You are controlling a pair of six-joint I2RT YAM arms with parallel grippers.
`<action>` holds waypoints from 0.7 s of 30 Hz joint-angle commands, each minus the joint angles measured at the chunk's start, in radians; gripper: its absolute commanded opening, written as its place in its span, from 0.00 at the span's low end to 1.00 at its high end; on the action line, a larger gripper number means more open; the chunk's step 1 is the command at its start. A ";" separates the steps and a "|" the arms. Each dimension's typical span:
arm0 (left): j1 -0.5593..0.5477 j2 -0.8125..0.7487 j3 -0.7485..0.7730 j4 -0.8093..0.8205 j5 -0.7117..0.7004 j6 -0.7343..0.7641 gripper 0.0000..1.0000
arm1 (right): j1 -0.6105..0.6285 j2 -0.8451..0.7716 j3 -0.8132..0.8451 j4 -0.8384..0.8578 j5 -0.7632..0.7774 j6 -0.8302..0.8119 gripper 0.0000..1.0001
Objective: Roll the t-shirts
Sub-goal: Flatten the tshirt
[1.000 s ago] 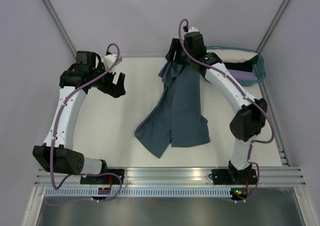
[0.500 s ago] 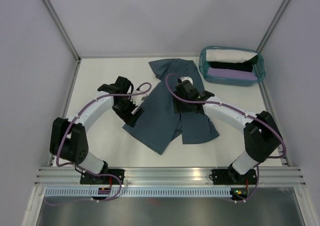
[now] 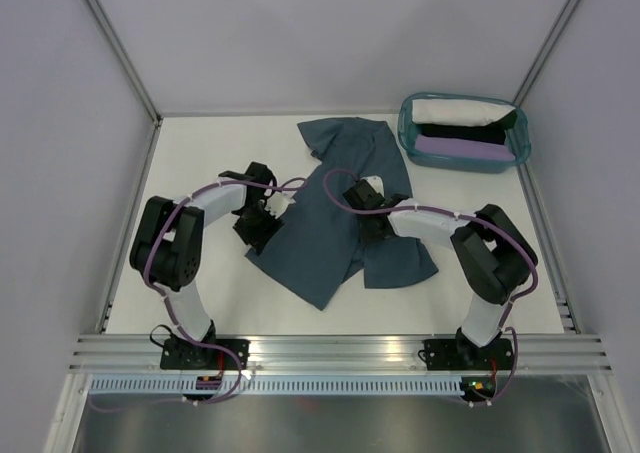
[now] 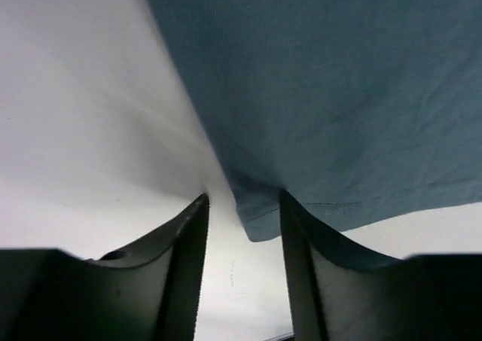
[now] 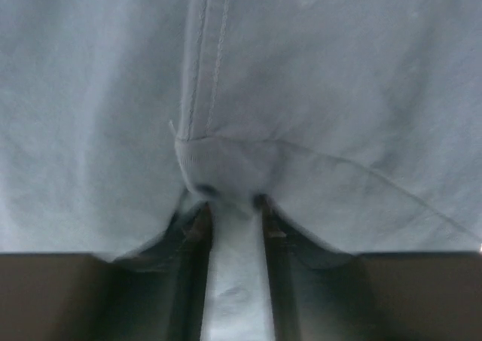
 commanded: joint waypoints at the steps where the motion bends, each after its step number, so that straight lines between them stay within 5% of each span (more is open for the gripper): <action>1: 0.000 0.064 -0.005 0.043 0.005 0.027 0.44 | 0.002 0.006 -0.009 0.025 0.074 0.037 0.27; 2: 0.001 0.075 -0.009 0.045 -0.002 0.033 0.14 | 0.002 -0.012 -0.005 0.030 0.079 0.037 0.20; 3: 0.005 0.081 -0.011 0.049 -0.014 0.040 0.03 | 0.000 -0.019 0.000 0.029 0.079 0.034 0.06; 7: 0.043 0.092 0.000 0.103 -0.083 0.071 0.02 | -0.001 -0.049 0.059 -0.023 0.111 0.003 0.00; 13: 0.225 0.184 0.134 0.261 -0.396 0.138 0.02 | -0.021 -0.170 0.124 -0.099 0.102 -0.046 0.00; 21: 0.316 0.329 0.418 0.387 -0.544 0.215 0.02 | -0.024 -0.416 0.190 -0.087 -0.202 -0.084 0.00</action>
